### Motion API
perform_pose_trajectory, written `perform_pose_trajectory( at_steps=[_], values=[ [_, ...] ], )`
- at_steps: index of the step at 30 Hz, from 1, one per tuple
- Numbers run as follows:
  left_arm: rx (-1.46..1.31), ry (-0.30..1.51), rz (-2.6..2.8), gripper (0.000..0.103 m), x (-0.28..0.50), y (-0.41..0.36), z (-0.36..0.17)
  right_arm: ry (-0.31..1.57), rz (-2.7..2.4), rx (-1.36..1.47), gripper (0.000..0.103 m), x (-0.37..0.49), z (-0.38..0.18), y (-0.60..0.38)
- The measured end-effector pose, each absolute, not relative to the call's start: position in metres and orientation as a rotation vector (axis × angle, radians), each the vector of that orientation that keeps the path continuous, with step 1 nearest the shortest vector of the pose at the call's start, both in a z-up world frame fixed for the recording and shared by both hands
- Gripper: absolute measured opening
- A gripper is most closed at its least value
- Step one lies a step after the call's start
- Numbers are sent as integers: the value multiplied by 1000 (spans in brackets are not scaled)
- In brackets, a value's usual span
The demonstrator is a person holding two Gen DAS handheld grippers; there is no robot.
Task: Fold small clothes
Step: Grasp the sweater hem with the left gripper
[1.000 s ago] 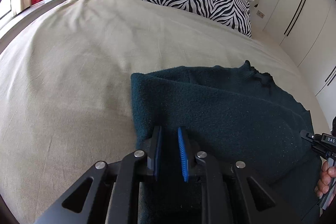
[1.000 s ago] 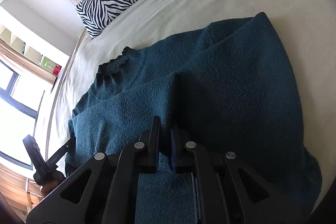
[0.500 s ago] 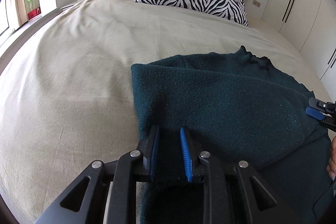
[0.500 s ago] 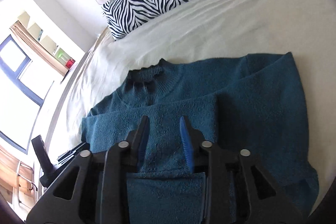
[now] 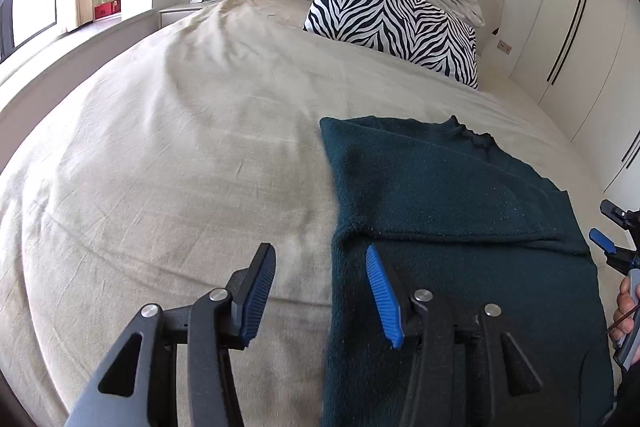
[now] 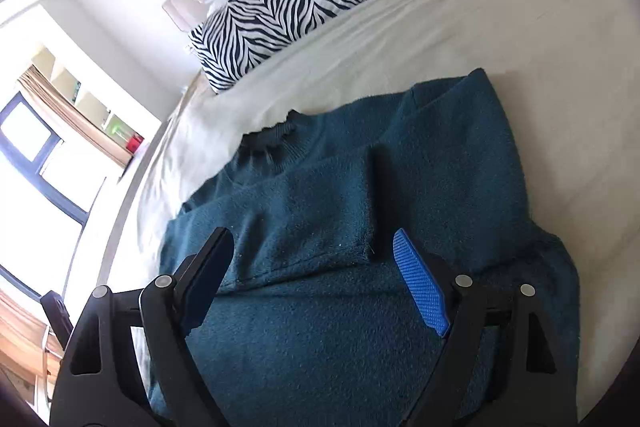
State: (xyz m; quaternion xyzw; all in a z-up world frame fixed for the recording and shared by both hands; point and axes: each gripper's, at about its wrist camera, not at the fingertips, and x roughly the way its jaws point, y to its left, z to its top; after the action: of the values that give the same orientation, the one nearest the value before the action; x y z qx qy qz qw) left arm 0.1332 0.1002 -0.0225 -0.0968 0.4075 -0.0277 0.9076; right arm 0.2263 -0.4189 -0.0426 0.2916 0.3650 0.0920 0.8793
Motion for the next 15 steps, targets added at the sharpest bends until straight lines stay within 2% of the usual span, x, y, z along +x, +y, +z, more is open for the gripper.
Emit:
perform_pose_trajectory(
  at_steps=[5,7,15],
  values=[
    [-184,898,-62,53,65,101,-29,767,208,606,83,135,-32,-437],
    [-218,937,-50,58,39,106,-36,776,181,586,83,93,-34,-444],
    [-265,1044,-92,60,-39,104,-57,931,24,636,83,-35,-72,-499]
  ],
)
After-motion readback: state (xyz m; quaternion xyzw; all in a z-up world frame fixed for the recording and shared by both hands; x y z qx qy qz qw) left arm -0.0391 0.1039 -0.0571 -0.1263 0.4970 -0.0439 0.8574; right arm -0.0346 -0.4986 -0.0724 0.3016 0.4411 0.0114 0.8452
